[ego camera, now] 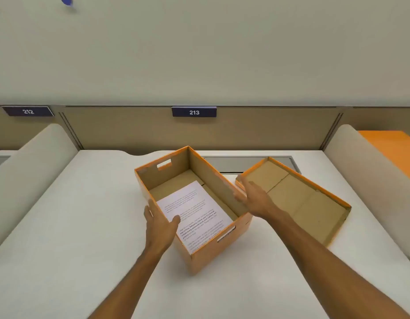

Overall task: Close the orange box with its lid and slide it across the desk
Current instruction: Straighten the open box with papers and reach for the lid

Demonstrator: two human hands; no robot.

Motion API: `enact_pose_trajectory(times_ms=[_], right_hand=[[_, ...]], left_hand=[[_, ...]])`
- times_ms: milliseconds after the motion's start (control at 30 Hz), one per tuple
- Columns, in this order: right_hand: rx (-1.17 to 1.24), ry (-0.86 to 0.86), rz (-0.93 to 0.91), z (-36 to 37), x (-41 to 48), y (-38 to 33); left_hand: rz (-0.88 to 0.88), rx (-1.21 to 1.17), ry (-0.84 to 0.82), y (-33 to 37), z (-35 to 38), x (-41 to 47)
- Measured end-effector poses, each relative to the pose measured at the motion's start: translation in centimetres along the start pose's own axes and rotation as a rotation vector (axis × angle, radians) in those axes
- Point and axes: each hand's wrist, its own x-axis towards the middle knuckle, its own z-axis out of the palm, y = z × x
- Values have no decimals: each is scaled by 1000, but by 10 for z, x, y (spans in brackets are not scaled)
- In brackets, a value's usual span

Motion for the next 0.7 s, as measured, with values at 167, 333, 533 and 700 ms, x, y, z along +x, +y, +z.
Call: enact_pose_trajectory(times_ms=[167, 333, 533, 700], right_hand=[[36, -43, 136, 12, 18, 11], [120, -30, 155, 17, 15, 9], [397, -57, 248, 15, -25, 15], [833, -171, 252, 13, -87, 10]], left_hand=[[-83, -107, -80, -24, 8, 11], [-110, -239, -124, -32, 5, 19], [-64, -259, -226, -29, -21, 23], [-53, -240, -354, -34, -38, 4]])
